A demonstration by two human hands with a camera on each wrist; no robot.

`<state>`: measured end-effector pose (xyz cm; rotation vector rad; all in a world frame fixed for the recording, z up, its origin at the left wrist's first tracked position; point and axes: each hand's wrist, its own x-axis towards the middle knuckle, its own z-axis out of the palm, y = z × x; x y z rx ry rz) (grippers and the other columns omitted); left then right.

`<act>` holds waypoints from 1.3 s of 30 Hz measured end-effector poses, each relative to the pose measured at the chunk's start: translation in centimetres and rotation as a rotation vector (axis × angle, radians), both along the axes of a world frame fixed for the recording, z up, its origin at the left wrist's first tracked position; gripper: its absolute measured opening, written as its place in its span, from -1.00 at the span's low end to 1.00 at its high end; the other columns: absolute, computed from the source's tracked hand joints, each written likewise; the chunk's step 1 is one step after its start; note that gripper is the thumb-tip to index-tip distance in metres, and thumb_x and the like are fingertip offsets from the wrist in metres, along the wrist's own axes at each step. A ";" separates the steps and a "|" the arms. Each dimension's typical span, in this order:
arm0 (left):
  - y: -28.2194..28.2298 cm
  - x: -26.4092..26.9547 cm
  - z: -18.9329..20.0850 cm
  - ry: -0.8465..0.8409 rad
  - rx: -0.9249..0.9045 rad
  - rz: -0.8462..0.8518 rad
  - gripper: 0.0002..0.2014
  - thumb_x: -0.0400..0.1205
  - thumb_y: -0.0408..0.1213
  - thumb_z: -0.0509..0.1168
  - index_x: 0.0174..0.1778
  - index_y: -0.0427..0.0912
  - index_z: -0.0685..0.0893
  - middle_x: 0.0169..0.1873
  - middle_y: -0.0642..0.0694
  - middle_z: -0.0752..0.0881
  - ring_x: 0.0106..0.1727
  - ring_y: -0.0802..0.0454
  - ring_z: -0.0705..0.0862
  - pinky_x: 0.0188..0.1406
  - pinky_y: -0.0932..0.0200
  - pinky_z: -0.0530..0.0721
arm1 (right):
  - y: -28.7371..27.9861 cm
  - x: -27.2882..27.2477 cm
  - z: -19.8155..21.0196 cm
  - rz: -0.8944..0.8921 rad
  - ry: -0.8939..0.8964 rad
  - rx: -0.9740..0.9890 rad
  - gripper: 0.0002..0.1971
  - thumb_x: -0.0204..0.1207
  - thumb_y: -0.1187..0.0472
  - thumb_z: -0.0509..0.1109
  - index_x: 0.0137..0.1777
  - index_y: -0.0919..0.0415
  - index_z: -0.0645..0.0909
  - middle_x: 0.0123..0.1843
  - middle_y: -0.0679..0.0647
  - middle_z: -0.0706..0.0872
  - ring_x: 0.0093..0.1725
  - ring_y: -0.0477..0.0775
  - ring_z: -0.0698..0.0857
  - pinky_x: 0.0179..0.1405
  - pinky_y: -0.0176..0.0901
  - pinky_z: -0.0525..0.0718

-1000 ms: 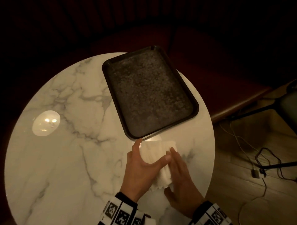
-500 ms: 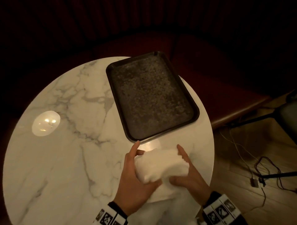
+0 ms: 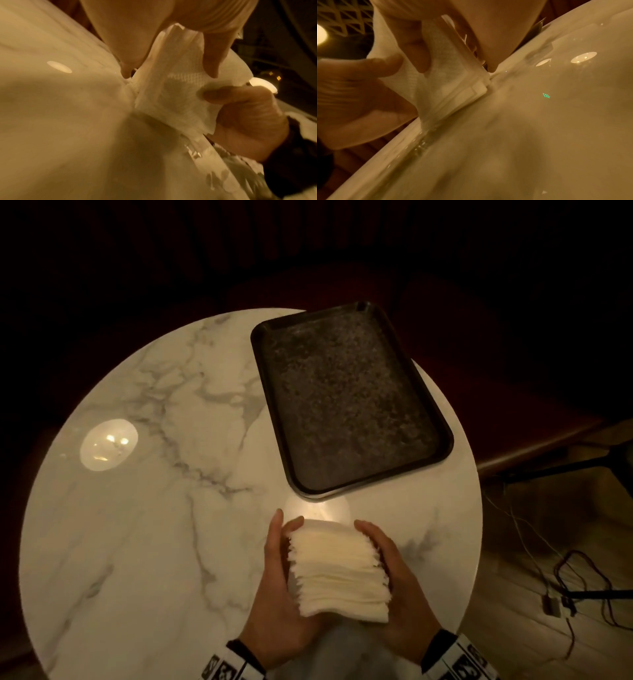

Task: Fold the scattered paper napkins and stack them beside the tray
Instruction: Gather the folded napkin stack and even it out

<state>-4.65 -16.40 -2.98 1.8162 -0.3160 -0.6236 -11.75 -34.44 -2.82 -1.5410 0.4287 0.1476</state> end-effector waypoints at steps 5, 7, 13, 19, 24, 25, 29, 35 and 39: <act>-0.5 1.6 -0.8 0.042 -0.174 -0.019 0.32 0.25 -0.53 0.66 0.67 0.05 -0.19 0.52 0.34 0.40 0.52 0.28 0.47 0.40 0.39 0.49 | -1.2 0.5 0.3 0.029 -0.043 -0.125 0.02 0.24 -0.04 0.65 0.62 -0.03 0.11 0.47 -0.34 0.49 0.49 -0.18 0.50 0.44 -0.30 0.49; -0.7 2.0 -0.7 0.109 -0.212 -0.080 0.18 0.38 -0.77 0.47 0.66 0.22 -0.03 0.48 0.43 0.42 0.48 0.39 0.47 0.33 0.47 0.50 | -1.1 0.9 0.2 0.041 -0.031 -0.144 0.01 0.27 -0.09 0.62 0.63 0.05 0.11 0.48 -0.20 0.53 0.49 -0.10 0.52 0.47 -0.16 0.51; -1.4 2.1 -1.3 -0.034 -0.100 -0.043 0.00 0.29 -0.25 0.69 0.56 -0.03 0.24 0.35 0.12 0.54 0.38 0.04 0.60 0.40 0.09 0.59 | -1.3 2.0 0.1 0.090 -0.032 -0.204 0.03 0.26 0.11 0.66 0.62 -0.06 0.08 0.49 -0.22 0.45 0.44 -0.33 0.48 0.43 -0.35 0.49; 0.0 2.3 -1.5 -0.180 -0.035 -0.060 -0.30 0.32 -0.48 0.66 0.26 0.09 0.51 0.17 0.17 0.59 0.20 0.08 0.66 0.19 0.20 0.64 | -1.1 1.6 -1.0 0.107 0.004 -0.278 0.16 0.03 -0.21 0.68 0.54 -0.22 -0.02 0.51 -0.26 0.19 0.46 -0.50 0.28 0.39 -0.67 0.26; -0.6 2.6 1.4 -0.093 -0.159 -0.095 -0.35 0.30 -0.55 0.60 0.23 0.02 0.57 0.30 0.00 0.63 0.35 -0.06 0.63 0.29 0.00 0.62 | -2.0 1.5 0.3 0.181 0.037 -0.139 -0.13 0.44 0.51 0.47 0.36 -0.35 0.09 0.36 -0.51 0.21 0.20 -0.89 0.26 0.09 -0.81 0.37; -0.5 2.8 1.8 -0.090 -0.181 -0.107 -0.31 0.29 -0.53 0.61 0.28 0.01 0.55 0.33 -0.02 0.62 0.39 -0.07 0.61 0.35 0.02 0.59 | -2.2 1.7 0.6 0.158 0.025 -0.127 -0.16 0.46 0.54 0.43 0.34 -0.38 0.14 0.32 -0.52 0.28 0.18 -0.85 0.32 0.07 -0.78 0.41; 0.0 3.5 1.0 -0.041 -0.186 -0.142 0.02 0.31 -0.56 0.64 0.61 -0.09 0.23 0.45 0.16 0.52 0.48 0.09 0.54 0.41 0.29 0.52 | -1.8 2.4 1.0 0.153 -0.044 -0.114 -0.10 0.21 -0.02 0.68 0.43 -0.48 0.21 0.48 -0.27 0.43 0.45 -0.19 0.51 0.40 -0.15 0.58; 0.6 2.5 -2.7 0.014 -0.069 -0.087 -0.10 0.60 -0.67 0.29 0.64 0.23 0.08 0.48 0.60 0.32 0.50 0.58 0.31 0.38 0.61 0.36 | -1.1 3.0 -0.2 0.208 -0.014 -0.155 0.20 0.16 -0.14 0.69 0.65 -0.06 -0.07 0.58 -0.26 0.30 0.56 -0.16 0.38 0.55 0.01 0.44; 1.0 2.9 -1.6 0.043 -0.088 -0.096 0.13 0.38 -0.61 0.58 0.65 0.12 0.01 0.51 0.49 0.35 0.56 0.37 0.36 0.47 0.46 0.37 | -1.5 3.0 0.0 0.239 -0.028 -0.132 0.25 0.16 -0.01 0.71 0.62 -0.12 -0.18 0.52 -0.46 0.31 0.54 -0.28 0.38 0.56 -0.15 0.41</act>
